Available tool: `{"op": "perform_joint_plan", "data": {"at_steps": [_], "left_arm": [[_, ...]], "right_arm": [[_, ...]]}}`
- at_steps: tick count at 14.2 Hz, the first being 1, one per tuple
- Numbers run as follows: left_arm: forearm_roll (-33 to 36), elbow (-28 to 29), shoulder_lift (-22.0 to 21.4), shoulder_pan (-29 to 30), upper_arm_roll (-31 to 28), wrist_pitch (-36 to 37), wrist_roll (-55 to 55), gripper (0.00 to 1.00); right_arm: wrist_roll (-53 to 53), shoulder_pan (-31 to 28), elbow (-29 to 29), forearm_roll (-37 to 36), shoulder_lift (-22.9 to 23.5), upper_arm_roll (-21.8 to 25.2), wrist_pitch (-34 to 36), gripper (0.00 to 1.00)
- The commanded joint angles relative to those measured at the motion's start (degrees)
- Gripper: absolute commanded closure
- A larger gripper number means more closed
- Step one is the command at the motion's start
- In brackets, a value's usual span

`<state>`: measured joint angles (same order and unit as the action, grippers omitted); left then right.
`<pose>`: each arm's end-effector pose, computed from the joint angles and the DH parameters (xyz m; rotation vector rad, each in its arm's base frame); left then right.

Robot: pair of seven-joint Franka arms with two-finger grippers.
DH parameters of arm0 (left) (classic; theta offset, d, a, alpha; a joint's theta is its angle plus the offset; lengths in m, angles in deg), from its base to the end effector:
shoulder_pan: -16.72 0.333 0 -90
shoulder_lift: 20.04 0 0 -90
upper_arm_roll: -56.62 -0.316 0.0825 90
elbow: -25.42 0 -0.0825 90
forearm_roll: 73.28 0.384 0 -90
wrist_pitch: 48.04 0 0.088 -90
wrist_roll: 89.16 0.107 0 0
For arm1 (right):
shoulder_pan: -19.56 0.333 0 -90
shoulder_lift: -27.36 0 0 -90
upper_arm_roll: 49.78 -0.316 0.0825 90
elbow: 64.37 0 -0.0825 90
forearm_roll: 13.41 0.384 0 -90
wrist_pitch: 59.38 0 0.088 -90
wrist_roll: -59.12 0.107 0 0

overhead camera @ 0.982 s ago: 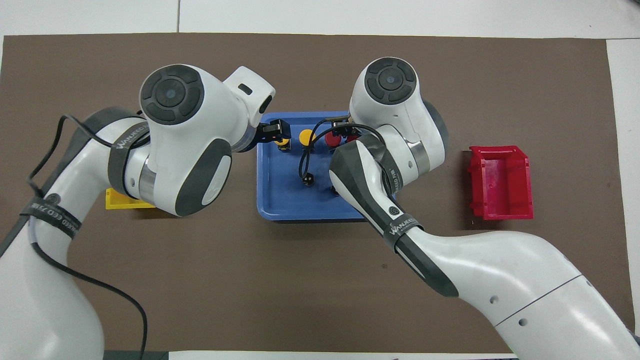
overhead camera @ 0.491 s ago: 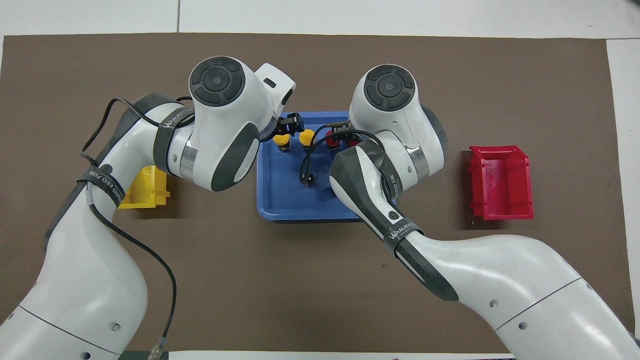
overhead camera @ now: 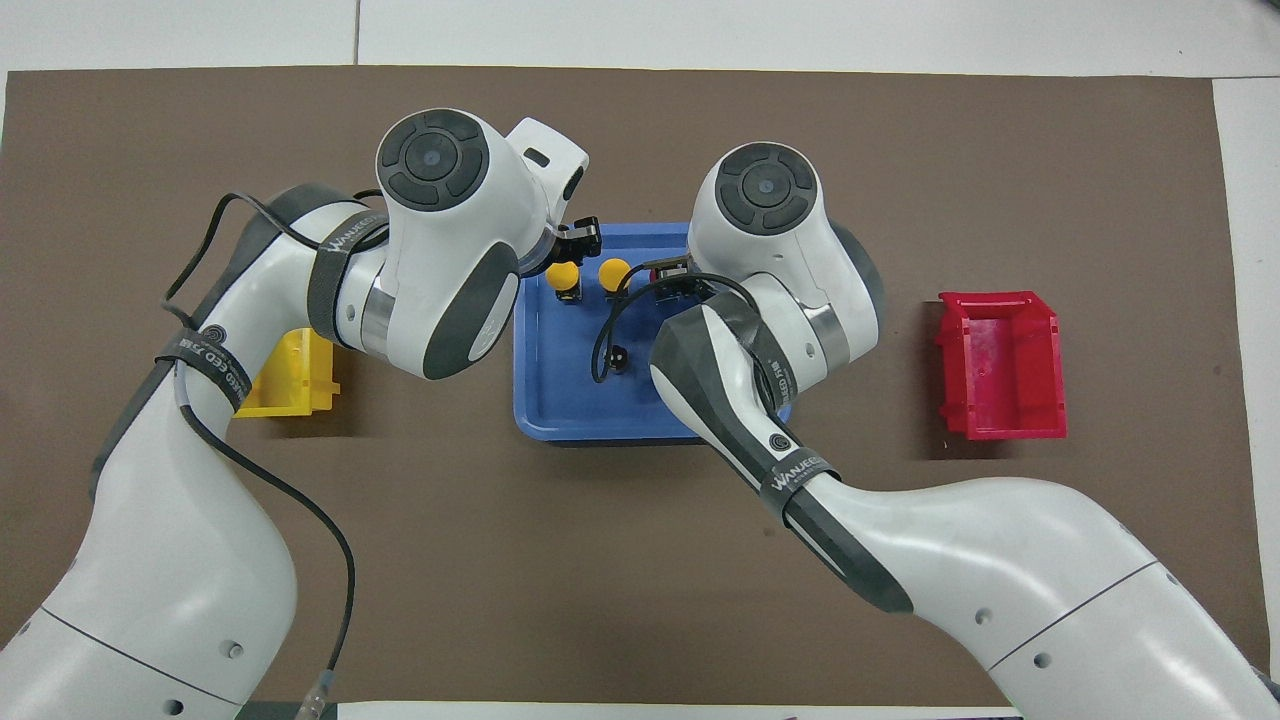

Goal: Sort red and yellow buttons by color

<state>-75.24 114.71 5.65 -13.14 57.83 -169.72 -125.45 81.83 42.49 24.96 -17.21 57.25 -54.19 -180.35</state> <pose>0.5948 -0.3578 0.3987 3.0374 0.1672 0.1152 0.6228 0.3099 0.3470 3.1331 0.1618 0.0587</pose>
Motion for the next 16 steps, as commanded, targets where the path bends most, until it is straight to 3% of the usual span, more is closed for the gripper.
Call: {"op": "perform_joint_plan", "data": {"at_steps": [1,2,5,10,13,16], "left_arm": [[0.64,0.8,0.15,-0.98,-0.85,-1.81,-1.94,0.37],[0.64,1.15,0.23,-0.98,-0.85,-2.42,-2.12,0.37],[0.64,1.5,0.15,-0.9,-0.85,-2.78,-2.12,0.37],[0.64,1.42,0.24,-0.98,-0.85,-2.69,-2.21,0.37],[0.64,1.42,0.24,-0.98,-0.85,-2.69,-2.21,0.37],[0.64,1.42,0.23,-0.98,-0.85,-2.69,-2.21,0.37]], "right_arm": [[-2.94,-1.56,2.26,0.54,-1.76,-0.42,-1.02,0.76],[-2.85,-1.65,2.08,0.55,-1.76,-0.42,-0.76,0.87],[-2.67,-1.92,1.38,2.48,-2.46,-0.33,-0.23,0.88],[-5.55,-5.25,1.37,2.3,-7.72,-0.25,5.03,0.88],[-12.58,-10.95,3.3,2.04,-13.52,-0.16,10.91,0.88],[-19.1,-18.24,9.17,2.04,-21.16,-0.07,16.55,0.88]]}}
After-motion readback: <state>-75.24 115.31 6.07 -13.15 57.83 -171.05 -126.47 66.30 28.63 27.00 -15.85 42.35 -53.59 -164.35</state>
